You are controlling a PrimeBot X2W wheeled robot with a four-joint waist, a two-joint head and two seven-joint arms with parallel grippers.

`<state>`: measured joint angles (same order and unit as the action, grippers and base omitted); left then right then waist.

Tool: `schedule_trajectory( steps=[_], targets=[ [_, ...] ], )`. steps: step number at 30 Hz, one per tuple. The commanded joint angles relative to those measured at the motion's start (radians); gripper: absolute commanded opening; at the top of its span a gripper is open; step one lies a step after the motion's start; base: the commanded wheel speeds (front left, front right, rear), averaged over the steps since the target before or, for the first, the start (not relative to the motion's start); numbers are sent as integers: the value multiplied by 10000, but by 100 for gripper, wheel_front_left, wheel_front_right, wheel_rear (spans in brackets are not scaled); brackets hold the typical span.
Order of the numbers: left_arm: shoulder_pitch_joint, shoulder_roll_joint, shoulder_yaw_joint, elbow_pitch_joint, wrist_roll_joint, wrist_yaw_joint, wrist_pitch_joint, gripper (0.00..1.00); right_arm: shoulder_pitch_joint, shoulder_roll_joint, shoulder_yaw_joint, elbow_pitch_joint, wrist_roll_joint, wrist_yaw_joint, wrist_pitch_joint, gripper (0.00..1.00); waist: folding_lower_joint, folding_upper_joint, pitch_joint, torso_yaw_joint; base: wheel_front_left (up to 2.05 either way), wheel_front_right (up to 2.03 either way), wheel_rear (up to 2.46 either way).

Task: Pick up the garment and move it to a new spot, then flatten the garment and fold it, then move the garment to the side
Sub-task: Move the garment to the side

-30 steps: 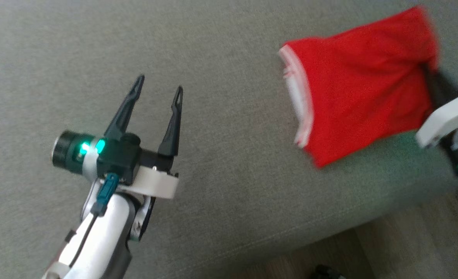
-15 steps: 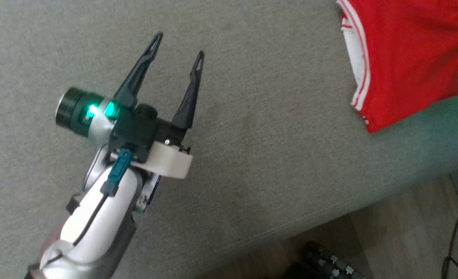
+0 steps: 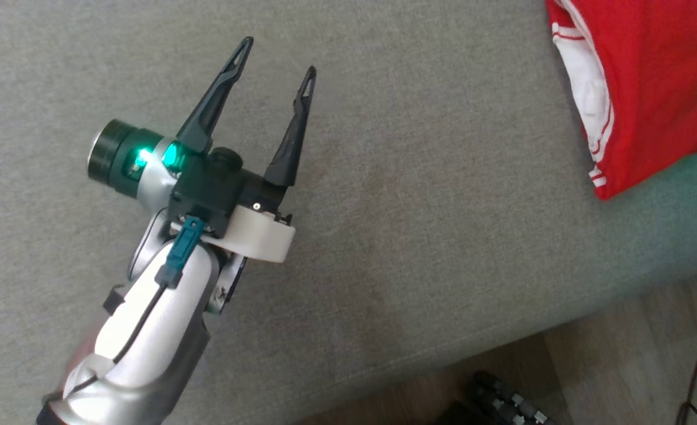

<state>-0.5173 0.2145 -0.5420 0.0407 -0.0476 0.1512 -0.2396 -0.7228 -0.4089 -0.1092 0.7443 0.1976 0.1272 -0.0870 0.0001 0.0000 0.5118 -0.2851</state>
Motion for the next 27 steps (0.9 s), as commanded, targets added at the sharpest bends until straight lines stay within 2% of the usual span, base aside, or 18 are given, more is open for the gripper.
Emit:
schedule_trajectory(
  steps=[1, 6, 10, 11, 19, 27],
  targets=[
    [33, 60, 298, -225, -149, 147, -78, 100, 461, -24, -82, -523, -99, 35, -353, 100, -1, 0, -300, 99, 0, 0, 0],
    [652, 89, 540, -52, -433, 441, -154, 100, 1520, 686, 143, -1928, -76, 35, -917, 100, -1, 0, -1016, 278, 0, 0, 0],
    [1299, 84, 769, 32, -710, 709, -189, 100, 2679, 1395, 552, -3491, -30, 35, -941, 100, -1, 0, -1673, 570, 0, 0, 0],
    [1299, 84, 769, 32, -710, 709, -189, 100, 2679, 1395, 552, -3491, -30, 35, -941, 100, -1, 0, -1673, 570, 0, 0, 0],
    [2382, 38, 1171, 54, -1117, 1147, -215, 100, 4666, 2586, 1229, -6107, -55, 35, -312, 100, -1, 0, -2681, 1656, 0, 0, 0],
    [3396, 169, 1926, -115, -1444, 1592, -220, 100, 5777, 3180, 1565, -7298, -99, 35, 217, 100, -1, 0, -3360, 2514, 0, 0, 0]
  ],
)
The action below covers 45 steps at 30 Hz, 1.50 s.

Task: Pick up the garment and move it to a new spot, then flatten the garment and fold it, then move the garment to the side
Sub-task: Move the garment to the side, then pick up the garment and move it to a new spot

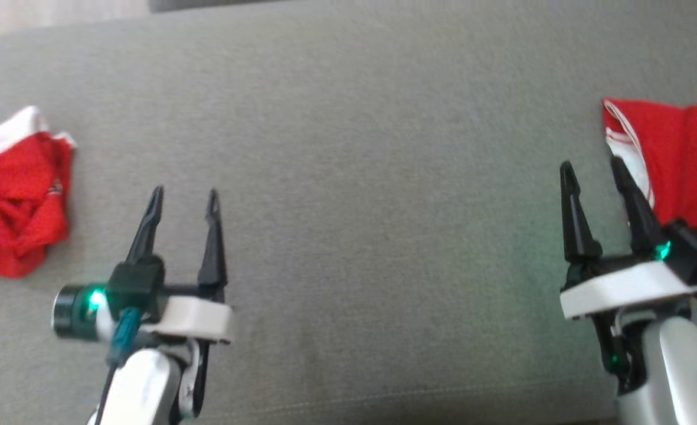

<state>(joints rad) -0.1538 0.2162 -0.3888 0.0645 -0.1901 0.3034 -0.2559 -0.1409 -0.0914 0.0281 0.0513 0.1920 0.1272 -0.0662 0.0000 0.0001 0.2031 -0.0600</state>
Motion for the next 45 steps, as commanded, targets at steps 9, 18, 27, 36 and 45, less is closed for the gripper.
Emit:
schedule_trajectory(
  steps=[9, 18, 27, 36, 45],
  targets=[
    [753, 348, 729, -366, -190, 94, -58, 100, 1057, 261, -6, -873, -209, 35, 440, 100, 0, -1, -990, 425, 0, 0, 0],
    [1320, 445, 670, -228, -287, 80, -30, 100, 1822, 377, -257, -1224, -226, 35, 794, 100, 0, -1, -1588, 394, 0, 0, 0],
    [1443, 530, 605, -314, -323, 112, 39, 100, 2015, 405, -257, -1427, -246, 35, 927, 100, 0, -1, -1680, 378, 0, 0, 0],
    [1371, 539, 549, -344, -329, 171, 45, 100, 2009, 409, -286, -1482, -197, 35, 988, 100, 0, -1, -1650, 415, 0, 0, 0],
    [1274, 526, 532, -311, -368, 218, 30, 100, 2026, 410, -348, -1523, -201, 35, 1054, 100, 0, -1, -1612, 570, 0, 0, 0]
  ],
)
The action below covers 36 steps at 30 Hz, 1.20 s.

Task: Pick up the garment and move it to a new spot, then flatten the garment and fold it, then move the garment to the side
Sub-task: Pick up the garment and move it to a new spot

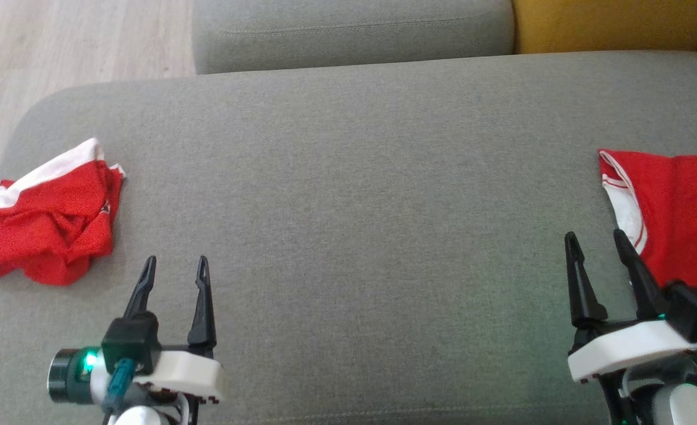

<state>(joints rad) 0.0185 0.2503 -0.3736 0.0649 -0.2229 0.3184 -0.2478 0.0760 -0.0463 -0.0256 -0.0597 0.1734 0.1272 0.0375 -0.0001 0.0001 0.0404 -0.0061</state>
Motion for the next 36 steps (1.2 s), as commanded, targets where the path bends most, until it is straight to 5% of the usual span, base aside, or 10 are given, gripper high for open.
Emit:
schedule_trajectory(
  steps=[1, 20, 36],
  targets=[
    [-488, 177, 375, -310, -42, 65, -53, 100, -149, -40, 190, -434, -45, 35, 41, 100, 1, -1, 32, 91, 0, 0, 0],
    [-1697, -223, 666, -34, 152, -497, -137, 100, -477, -230, 892, -1352, -384, 35, 761, 100, 1, -1, 396, 3047, 0, 0, 0],
    [-1887, -736, 1531, 72, 462, -989, -138, 100, -675, -348, 989, -1700, -379, 35, 994, 100, 1, -1, 948, 3648, 0, 0, 0]
  ],
)
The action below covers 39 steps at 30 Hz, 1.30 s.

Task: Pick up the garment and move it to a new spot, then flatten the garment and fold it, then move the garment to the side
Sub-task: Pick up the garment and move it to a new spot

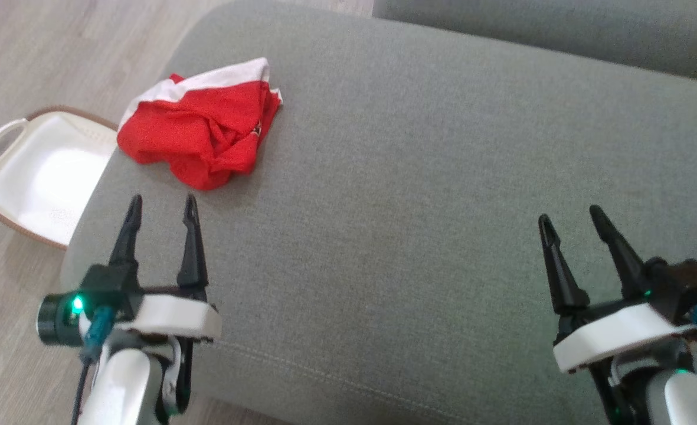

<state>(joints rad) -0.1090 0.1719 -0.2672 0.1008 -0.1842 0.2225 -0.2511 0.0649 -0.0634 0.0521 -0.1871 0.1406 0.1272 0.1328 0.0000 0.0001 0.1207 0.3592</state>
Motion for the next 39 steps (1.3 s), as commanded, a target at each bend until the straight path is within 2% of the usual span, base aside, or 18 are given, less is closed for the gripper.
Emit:
schedule_trajectory(
  steps=[1, 7, 15, 19, 20, 25, 27, 30, 34, 39],
  targets=[
    [-736, -5, 538, -230, 65, -83, -106, 100, -612, -216, 222, -479, -45, 35, 92, 100, 0, -1, 285, -23, 0, 0, 0],
    [-2039, -144, 1034, 917, -138, -591, -106, 100, -1049, -627, 272, -929, -41, 35, 509, 100, 0, -1, 1514, -309, 0, 0, 0],
    [-4578, 157, 1520, 4825, -653, -1374, 23, 100, -1550, -1192, 165, -1431, 13, 35, 931, 100, 0, -1, 2983, -730, 0, 0, 0],
    [-5655, 451, 1604, 6832, -911, -1783, 673, 100, -1669, -1323, 143, -1480, 80, 35, 979, 100, 0, -1, 3263, -868, 0, 0, 0],
    [-6119, 568, 1635, 7739, -1074, -2061, 1046, 100, -1703, -1355, 137, -1455, 111, 35, 980, 100, 0, -1, 3304, -927, 0, 0, 0],
    [-6978, 684, 1609, 9323, -1333, -2525, 2007, 100, -1739, -1346, 120, -1383, 171, 35, 958, 100, 0, -1, 3282, -1034, 0, 0, 0],
    [-7251, 789, 1556, 9649, -1324, -2655, 2012, 0, -1766, -1329, 123, -1355, 186, 35, 936, 100, 0, -1, 3253, -1081, 0, 0, 0],
    [-7528, 986, 1467, 9871, -1183, -2565, 1520, 0, -1788, -1279, 98, -1303, 180, 35, 834, 100, 0, -1, 3104, -1164, 0, 0, 0],
    [-7681, 1256, 1503, 9696, -1050, -2214, 370, 0, -1767, -1173, 13, -1223, 170, 35, 580, 100, 0, -1, 2673, -1252, 0, 0, 0],
    [-7397, 1416, 1631, 8929, -980, -1872, -43, 0, -1721, -975, -38, -1120, 177, 35, 302, 100, 0, -1, 2000, -1372, 0, 0, 0]
  ],
)
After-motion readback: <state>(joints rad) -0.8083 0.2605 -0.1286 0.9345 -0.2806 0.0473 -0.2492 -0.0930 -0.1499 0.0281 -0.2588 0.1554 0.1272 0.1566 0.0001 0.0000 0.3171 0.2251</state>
